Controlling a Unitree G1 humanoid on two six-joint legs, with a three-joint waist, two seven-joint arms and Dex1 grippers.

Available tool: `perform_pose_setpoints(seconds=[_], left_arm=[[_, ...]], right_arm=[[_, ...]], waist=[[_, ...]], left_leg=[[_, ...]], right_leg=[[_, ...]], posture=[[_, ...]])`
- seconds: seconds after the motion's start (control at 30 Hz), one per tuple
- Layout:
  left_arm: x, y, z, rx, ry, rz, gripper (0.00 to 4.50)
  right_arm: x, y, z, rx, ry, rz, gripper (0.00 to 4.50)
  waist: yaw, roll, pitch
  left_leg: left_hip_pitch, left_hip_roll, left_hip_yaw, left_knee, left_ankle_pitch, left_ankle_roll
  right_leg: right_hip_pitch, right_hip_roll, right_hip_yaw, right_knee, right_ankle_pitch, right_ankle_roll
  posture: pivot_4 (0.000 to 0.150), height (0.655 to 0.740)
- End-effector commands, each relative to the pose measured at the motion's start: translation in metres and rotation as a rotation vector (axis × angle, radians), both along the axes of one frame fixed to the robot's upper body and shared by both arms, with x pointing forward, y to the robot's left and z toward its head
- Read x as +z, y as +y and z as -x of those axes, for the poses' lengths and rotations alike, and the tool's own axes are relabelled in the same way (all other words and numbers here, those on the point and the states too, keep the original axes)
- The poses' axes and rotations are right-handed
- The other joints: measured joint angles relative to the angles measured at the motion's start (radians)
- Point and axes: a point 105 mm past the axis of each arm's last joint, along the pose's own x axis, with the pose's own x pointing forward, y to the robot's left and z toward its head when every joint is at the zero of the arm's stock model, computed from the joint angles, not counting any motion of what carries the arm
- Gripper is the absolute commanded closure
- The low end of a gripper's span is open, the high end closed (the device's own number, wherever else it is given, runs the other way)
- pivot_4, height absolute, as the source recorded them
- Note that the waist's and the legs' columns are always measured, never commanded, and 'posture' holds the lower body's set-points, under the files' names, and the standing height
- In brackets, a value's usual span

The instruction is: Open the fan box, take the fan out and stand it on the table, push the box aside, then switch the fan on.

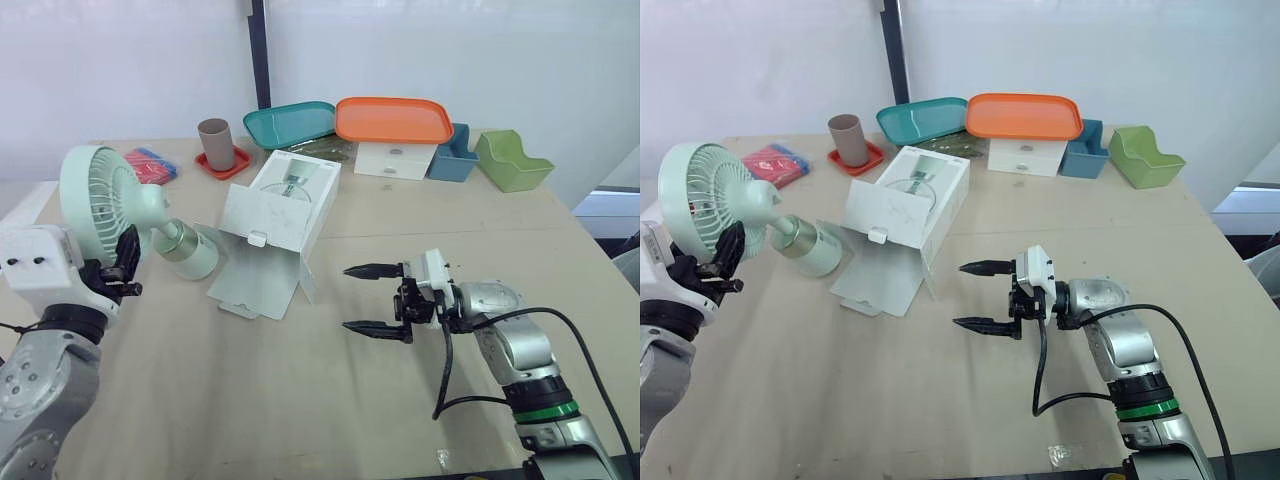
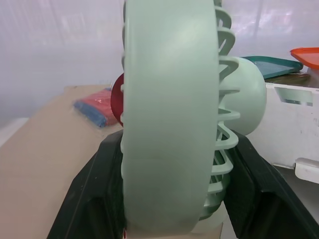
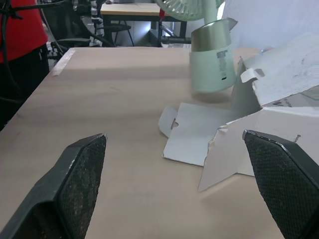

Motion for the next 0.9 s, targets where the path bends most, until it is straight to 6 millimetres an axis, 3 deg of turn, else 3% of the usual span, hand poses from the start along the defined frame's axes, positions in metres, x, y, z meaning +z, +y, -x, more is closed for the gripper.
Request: perform_pose_setpoints(seconds=[0.03,0.17,0.47,0.67,0.9], left_arm=[[0.018,0.015,0.001,0.041,-0.068,0.001,2.47],[0.021,0.019,-0.007,0.017,-0.063,0.007,2.47],[0.015,0.006,-0.015,-0.094,-0.009,0.039,2.47],[0.009,0.014,-0.020,-0.075,0.037,0.020,2.47],[0.019,0.025,-0.020,-0.012,0.020,-0.053,2.47]], right_arm=[[0.022,0.002,-0.004,-0.014,-0.011,-0.080,0.00],[0.026,0.001,-0.004,0.000,-0.031,-0.089,0.00],[0.044,-0.006,-0.019,-0.111,-0.013,-0.207,0.00],[0.034,-0.005,-0.010,-0.076,-0.024,-0.142,0.00],[0.031,-0.006,-0.008,-0.074,-0.023,-0.131,0.00]], waist=[[0.000,0.000,0.000],[0.001,-0.001,0.000],[0.001,-0.002,0.000],[0.001,-0.002,0.000],[0.000,-0.002,0.000]], left_leg=[[0.000,0.000,0.000,0.000,0.000,0.000],[0.000,0.000,-0.001,0.000,0.000,0.000],[0.000,0.000,-0.001,0.000,0.000,-0.001],[0.000,0.000,-0.001,0.000,0.000,-0.001],[0.001,0.000,0.000,0.000,0.000,0.000]], right_leg=[[0.000,0.000,0.000,0.000,0.000,0.000],[0.000,0.000,0.000,0.000,0.000,0.000],[0.000,0.000,0.000,0.000,0.000,0.000],[0.000,0.000,0.000,0.000,0.000,0.000],[0.000,0.000,0.000,0.000,0.000,0.000]], posture=[[0.150,0.7400],[0.150,0.7400],[0.150,0.7400],[0.150,0.7400],[0.150,0.7400]])
